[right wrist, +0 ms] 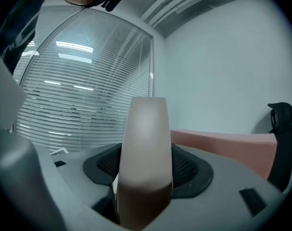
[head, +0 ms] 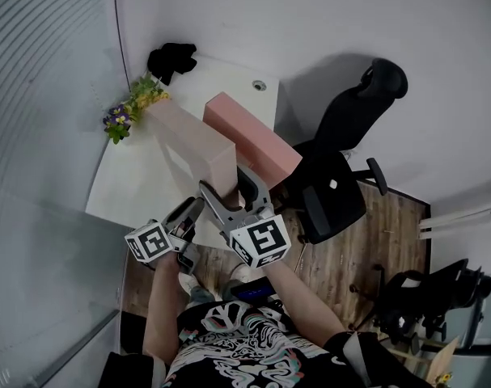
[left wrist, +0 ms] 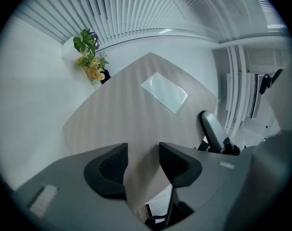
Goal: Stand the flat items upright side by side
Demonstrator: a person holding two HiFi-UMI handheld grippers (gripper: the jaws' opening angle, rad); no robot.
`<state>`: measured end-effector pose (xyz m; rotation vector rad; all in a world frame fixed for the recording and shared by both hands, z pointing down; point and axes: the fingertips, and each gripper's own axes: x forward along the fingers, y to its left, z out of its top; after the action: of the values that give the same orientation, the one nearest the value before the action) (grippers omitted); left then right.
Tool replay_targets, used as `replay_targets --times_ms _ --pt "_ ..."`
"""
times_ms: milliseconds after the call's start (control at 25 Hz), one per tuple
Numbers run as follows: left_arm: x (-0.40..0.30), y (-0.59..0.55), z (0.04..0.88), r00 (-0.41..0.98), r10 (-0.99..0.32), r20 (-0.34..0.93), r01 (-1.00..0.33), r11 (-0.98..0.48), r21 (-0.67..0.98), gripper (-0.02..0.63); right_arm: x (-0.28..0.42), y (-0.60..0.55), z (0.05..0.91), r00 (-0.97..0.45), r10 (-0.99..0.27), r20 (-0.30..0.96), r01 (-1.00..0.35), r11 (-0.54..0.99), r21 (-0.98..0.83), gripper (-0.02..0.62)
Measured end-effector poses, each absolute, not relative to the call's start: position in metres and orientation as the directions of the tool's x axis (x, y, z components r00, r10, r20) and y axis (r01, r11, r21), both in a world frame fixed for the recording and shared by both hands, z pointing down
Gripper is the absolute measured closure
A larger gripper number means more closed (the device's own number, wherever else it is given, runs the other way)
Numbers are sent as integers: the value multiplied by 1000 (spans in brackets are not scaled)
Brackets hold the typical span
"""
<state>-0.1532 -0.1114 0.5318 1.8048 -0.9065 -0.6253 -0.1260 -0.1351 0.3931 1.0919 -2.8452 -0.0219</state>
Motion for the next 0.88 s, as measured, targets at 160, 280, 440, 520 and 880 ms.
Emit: replay_targets --times_ms 160,280,440,520,880 --pt "-151 -113 532 595 -803 -9 -316 -244 917 419 -115 -131 400 -729 -675 115 -676 736 31 301" --pt "-149 -115 537 591 -806 0 -312 -229 922 419 -105 -129 408 -728 -670 143 -675 737 19 299" --pt "-147 -116 546 580 -814 15 -303 -199 932 419 -91 -123 423 -727 -660 189 -670 743 14 298" --pt "-146 -117 550 580 -814 28 -309 -188 932 419 -84 -121 430 -722 -660 207 -673 740 10 298" --pt "-138 -115 573 582 -807 102 -371 -152 916 420 -65 -111 463 -709 -634 310 -662 749 18 295"
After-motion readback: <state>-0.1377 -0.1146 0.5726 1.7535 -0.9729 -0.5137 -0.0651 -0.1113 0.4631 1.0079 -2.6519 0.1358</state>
